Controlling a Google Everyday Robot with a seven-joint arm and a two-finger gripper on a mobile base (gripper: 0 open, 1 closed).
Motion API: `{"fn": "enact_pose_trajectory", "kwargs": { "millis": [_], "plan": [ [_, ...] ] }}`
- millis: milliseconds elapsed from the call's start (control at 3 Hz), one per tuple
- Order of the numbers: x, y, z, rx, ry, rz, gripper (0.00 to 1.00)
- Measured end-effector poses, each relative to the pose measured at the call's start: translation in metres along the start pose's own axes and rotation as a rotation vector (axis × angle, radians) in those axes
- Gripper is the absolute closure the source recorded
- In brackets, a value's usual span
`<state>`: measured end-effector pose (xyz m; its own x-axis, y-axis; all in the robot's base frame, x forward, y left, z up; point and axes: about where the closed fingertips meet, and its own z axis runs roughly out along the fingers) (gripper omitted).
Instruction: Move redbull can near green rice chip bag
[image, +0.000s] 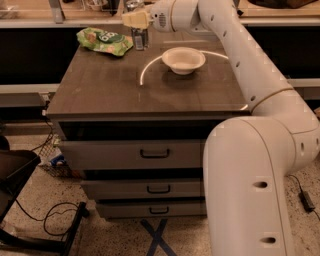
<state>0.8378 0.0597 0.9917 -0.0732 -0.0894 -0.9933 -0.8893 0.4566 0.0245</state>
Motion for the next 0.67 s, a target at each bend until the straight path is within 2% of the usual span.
{"fn": "enact_pose_trajectory", "kwargs": {
  "millis": [333, 667],
  "plan": [
    [0.005, -0.02, 0.015, 0.053, -0.014, 0.047, 1.0],
    [0.016, -0.05, 0.032, 0.156, -0.019, 0.091, 1.0]
  ]
}}
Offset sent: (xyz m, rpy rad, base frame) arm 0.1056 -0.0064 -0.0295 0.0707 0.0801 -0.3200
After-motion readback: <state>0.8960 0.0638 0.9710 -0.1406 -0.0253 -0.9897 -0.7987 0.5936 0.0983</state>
